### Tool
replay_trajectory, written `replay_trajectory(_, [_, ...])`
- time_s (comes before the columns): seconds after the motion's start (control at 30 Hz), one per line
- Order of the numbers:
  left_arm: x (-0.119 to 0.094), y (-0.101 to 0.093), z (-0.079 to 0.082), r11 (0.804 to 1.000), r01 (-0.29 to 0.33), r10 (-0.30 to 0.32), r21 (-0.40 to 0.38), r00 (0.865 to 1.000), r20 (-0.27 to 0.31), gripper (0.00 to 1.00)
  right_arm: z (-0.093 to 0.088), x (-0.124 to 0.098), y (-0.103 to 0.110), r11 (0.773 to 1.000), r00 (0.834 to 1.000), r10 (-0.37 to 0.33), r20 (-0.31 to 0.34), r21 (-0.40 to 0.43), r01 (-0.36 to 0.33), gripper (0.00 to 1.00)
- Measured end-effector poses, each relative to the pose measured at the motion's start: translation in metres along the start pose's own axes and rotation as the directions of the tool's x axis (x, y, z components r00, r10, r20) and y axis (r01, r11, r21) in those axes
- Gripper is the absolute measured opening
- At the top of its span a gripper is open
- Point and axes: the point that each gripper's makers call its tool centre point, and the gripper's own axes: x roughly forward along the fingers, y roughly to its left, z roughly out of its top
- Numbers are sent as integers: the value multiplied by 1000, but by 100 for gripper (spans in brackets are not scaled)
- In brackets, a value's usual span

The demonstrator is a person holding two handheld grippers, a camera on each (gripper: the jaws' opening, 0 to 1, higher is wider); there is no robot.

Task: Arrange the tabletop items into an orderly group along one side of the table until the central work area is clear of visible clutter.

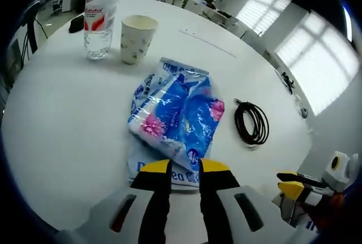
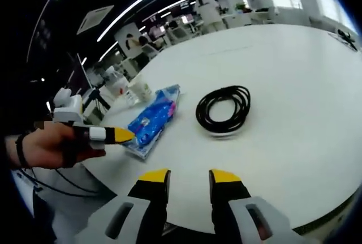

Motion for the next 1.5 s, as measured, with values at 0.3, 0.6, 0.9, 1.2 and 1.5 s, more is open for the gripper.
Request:
replay_trajectory(0.3, [7,6,-1,1000,-4,4,23,1000,1,14,-1,1,16,1000,1000,21,3,-19,-21,33])
replay_trajectory(0.6, [1,13,0,999,-13,13,53,1000,7,5,-11,0,13,1000,1000,12,-3,20,-12,34])
replay_trajectory(0.9, [-2,18,-2,996,-11,10,86,1000,16,0,-12,3,12,999,1000,14,-9,33,-13,33])
replay_trajectory(1.2, [-16,13,-7,983,0,-3,183,1000,18,0,-10,10,23,999,999,35,-21,22,-35,34])
replay_trajectory(1.5, [-25,6,-11,963,25,-30,269,999,16,0,-6,20,34,998,998,59,-28,1,-59,35])
